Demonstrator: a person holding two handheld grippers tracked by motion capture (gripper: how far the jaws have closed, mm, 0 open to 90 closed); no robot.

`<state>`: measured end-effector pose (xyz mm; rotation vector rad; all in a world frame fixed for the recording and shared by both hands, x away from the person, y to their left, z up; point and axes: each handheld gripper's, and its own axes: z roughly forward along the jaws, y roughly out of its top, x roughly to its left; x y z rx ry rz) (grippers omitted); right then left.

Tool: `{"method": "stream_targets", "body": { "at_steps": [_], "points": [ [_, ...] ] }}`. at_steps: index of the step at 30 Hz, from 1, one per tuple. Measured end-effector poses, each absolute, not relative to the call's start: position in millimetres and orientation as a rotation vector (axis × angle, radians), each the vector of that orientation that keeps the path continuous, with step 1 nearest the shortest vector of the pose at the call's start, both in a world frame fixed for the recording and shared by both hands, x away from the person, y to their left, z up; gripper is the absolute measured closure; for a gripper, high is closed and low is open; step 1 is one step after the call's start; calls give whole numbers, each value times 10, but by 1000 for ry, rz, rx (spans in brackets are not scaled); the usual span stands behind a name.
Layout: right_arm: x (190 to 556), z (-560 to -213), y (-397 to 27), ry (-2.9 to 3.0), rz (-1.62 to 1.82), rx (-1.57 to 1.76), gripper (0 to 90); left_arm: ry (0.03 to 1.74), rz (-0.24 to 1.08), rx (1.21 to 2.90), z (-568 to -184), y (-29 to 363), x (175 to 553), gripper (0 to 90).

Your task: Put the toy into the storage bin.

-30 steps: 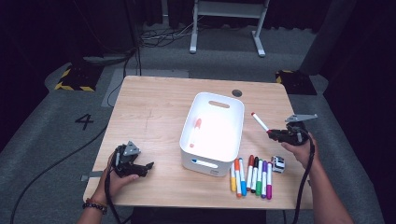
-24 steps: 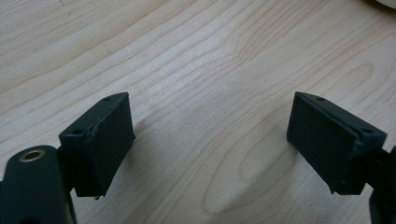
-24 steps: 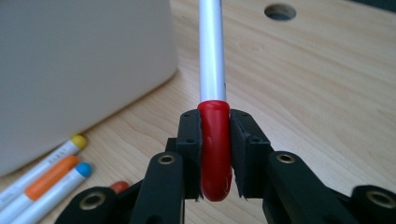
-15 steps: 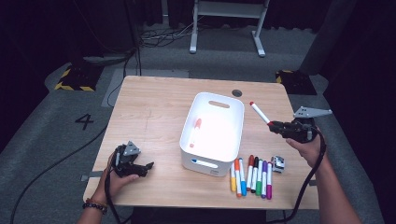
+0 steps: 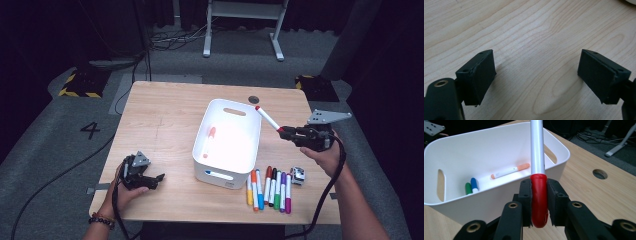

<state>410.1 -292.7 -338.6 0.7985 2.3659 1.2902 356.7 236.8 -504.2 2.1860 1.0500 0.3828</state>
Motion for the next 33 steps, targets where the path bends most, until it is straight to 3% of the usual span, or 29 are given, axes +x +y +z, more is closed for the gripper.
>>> {"method": "stream_targets", "body": {
  "at_steps": [21,33],
  "points": [
    [4000,-3208,-2183,2541,1212,572,751,1053,378,2184,-5043,2366,3565,148],
    [3953,-3329,-1756,2670,1092,453,751,1051,382,2183,-5044,2366,3566,148]
  ]
}}
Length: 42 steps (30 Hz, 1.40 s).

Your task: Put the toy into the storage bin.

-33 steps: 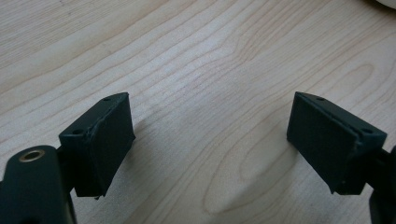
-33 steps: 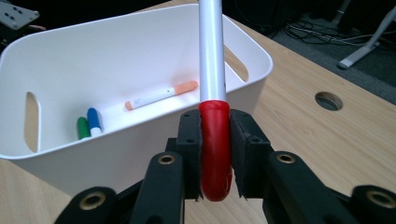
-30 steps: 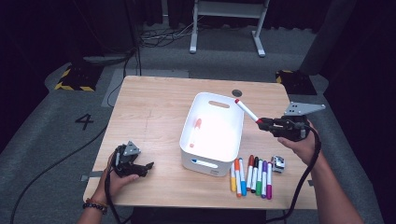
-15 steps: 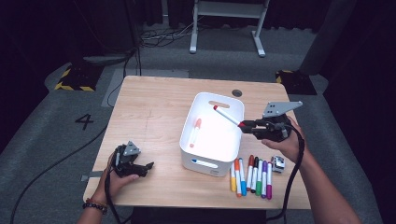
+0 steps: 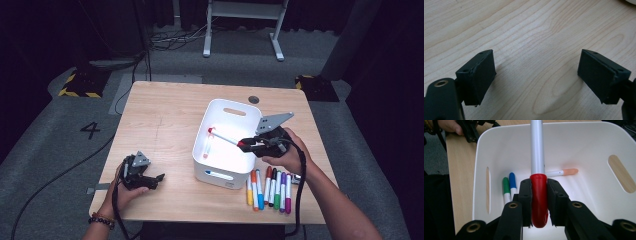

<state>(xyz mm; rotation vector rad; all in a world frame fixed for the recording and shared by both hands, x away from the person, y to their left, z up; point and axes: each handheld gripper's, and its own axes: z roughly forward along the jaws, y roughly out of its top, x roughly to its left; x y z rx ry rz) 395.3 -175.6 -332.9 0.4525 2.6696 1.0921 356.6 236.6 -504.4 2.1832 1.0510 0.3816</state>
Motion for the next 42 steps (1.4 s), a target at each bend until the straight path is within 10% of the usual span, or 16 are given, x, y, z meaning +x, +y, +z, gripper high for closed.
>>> {"method": "stream_targets", "body": {
  "at_steps": [24,42],
  "points": [
    [3970,-3615,-1429,2860,771,365,747,1051,381,2183,-5044,2366,3566,148],
    [3627,-3340,-2204,2558,1120,517,576,1049,381,2184,-5044,2366,3566,149]
  ]
}}
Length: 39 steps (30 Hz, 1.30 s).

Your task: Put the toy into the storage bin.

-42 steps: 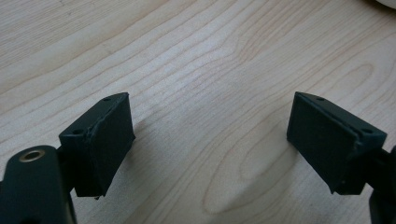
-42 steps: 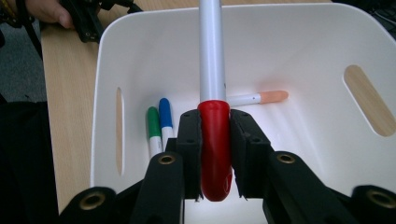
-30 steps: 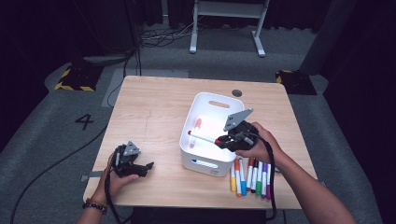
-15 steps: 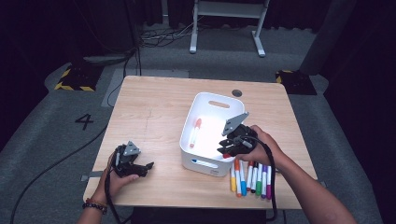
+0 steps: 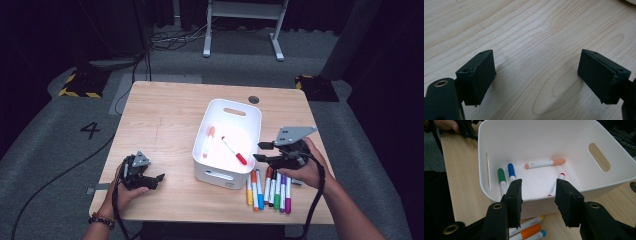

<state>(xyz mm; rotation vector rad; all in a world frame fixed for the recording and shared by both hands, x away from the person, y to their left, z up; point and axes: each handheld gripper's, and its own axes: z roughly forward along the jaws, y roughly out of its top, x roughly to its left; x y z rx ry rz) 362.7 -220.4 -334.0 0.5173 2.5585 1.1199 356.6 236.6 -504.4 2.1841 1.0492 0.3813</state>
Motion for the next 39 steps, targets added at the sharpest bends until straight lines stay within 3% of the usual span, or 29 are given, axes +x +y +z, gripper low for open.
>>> {"method": "stream_targets", "body": {
  "at_steps": [8,22,28,39],
  "points": [
    [3380,-3523,-2705,2450,1137,640,563,1053,382,2183,-5042,2365,3563,149],
    [3292,-4322,-3290,2420,1044,883,561,1056,382,2182,-5043,2366,3563,149],
    [3302,-4524,-3231,2459,1044,880,550,1056,383,2181,-5043,2364,3563,149],
    [3391,-4595,-2635,2542,1078,745,540,1057,382,2181,-5043,2364,3562,149]
  ]
}}
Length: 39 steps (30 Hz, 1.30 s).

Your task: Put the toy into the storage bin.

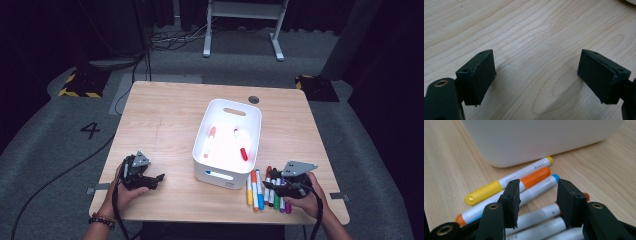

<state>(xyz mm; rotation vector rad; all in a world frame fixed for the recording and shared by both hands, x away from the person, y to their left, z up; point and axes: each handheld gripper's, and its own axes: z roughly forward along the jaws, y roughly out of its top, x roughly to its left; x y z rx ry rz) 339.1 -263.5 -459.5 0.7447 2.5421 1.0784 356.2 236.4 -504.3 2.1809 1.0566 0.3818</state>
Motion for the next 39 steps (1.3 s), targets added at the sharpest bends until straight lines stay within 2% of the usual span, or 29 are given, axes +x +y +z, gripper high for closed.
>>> {"method": "stream_targets", "body": {
  "at_steps": [10,22,31,36,39],
  "points": [
    [3462,-4641,-2349,2577,1069,727,544,1055,383,2182,-5043,2364,3562,149],
    [3600,-4844,-2465,2564,996,927,551,1056,381,2184,-5042,2366,3563,149],
    [3691,-4869,-2390,2524,929,1018,633,1055,381,2183,-5043,2366,3564,149],
    [3713,-4848,-2390,2491,940,1062,540,1054,381,2182,-5043,2365,3564,149],
    [3652,-4780,-2435,2479,964,1049,533,1054,381,2181,-5043,2365,3564,149]
  ]
}}
